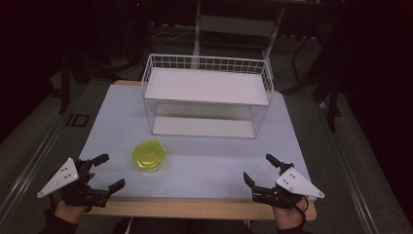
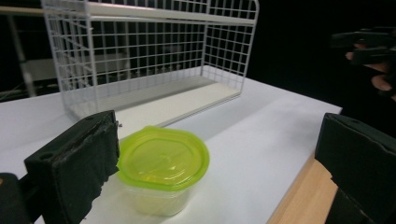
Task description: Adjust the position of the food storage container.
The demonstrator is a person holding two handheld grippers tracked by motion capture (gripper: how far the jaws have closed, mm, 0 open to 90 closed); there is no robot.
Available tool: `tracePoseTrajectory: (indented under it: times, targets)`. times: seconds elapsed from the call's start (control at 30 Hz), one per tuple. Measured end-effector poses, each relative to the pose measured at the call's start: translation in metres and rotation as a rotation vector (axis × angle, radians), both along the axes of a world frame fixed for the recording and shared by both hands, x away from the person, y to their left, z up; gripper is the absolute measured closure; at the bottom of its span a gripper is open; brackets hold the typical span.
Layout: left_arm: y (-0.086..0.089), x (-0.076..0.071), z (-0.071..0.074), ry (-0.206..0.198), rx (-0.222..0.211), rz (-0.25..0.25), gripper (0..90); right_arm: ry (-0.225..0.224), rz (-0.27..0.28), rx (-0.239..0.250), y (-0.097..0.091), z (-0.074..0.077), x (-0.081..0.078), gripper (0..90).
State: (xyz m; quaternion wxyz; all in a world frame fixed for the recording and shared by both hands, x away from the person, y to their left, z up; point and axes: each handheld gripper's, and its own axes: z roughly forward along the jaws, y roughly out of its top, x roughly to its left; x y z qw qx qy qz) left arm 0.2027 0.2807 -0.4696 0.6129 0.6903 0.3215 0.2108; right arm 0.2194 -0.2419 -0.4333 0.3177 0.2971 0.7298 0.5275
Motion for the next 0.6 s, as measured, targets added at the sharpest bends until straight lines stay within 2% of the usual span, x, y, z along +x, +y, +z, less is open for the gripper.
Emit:
tracePoseTrajectory:
  times: [0.07,0.1,0.13,0.17,0.2,0.23,0.37,0.4,0.43,0.47,0.5,0.53,0.57,0.6]
  targets:
    - [-0.001,-0.001,0.001,0.005,0.009,0.012,0.8,-0.002,0.002,-0.004,0.0,0.0,0.0,11.4]
    - [-0.001,-0.002,0.001,0.001,0.032,0.027,0.8,0.004,0.006,-0.005,0.001,-0.001,0.0,11.4]
    - [-0.001,-0.002,0.001,0.001,0.032,0.027,0.8,0.004,0.006,-0.005,0.001,-0.001,0.0,11.4]
    - [-0.002,-0.003,0.003,0.008,0.038,-0.006,0.8,0.009,0.009,-0.004,0.001,-0.001,0.001,11.4]
    - [-0.002,-0.004,0.004,0.013,0.038,-0.012,0.8,0.009,0.009,-0.004,0.001,-0.001,0.001,11.4]
    - [-0.004,-0.004,0.004,0.01,0.055,-0.008,0.8,0.006,0.008,-0.005,0.001,-0.001,0.001,11.4]
    - [-0.004,-0.005,0.006,-0.007,0.062,0.006,0.8,0.007,0.009,-0.005,0.001,-0.001,0.001,11.4]
    - [-0.002,-0.005,0.008,-0.018,0.059,0.027,3.7,0.006,0.008,-0.007,0.001,-0.001,0.001,11.4]
    - [-0.002,-0.005,0.008,-0.018,0.059,0.027,6.9,0.006,0.008,-0.007,0.001,-0.001,0.001,11.4]
    - [0.0,-0.002,0.01,-0.035,0.084,0.059,8.1,0.011,0.012,-0.005,0.001,-0.001,0.001,11.4]
    - [0.0,-0.002,0.01,-0.035,0.084,0.059,13.0,0.01,0.011,-0.005,0.001,-0.001,0.001,11.4]
    - [0.001,0.0,0.01,-0.045,0.097,0.075,13.0,0.01,0.011,-0.005,0.001,-0.001,0.001,11.4]
    - [0.004,0.007,0.009,-0.033,0.117,0.117,22.9,0.014,0.016,-0.006,0.002,-0.001,0.002,11.4]
    - [0.006,0.011,0.007,-0.032,0.116,0.132,27.1,0.017,0.016,-0.008,0.002,-0.002,0.002,11.4]
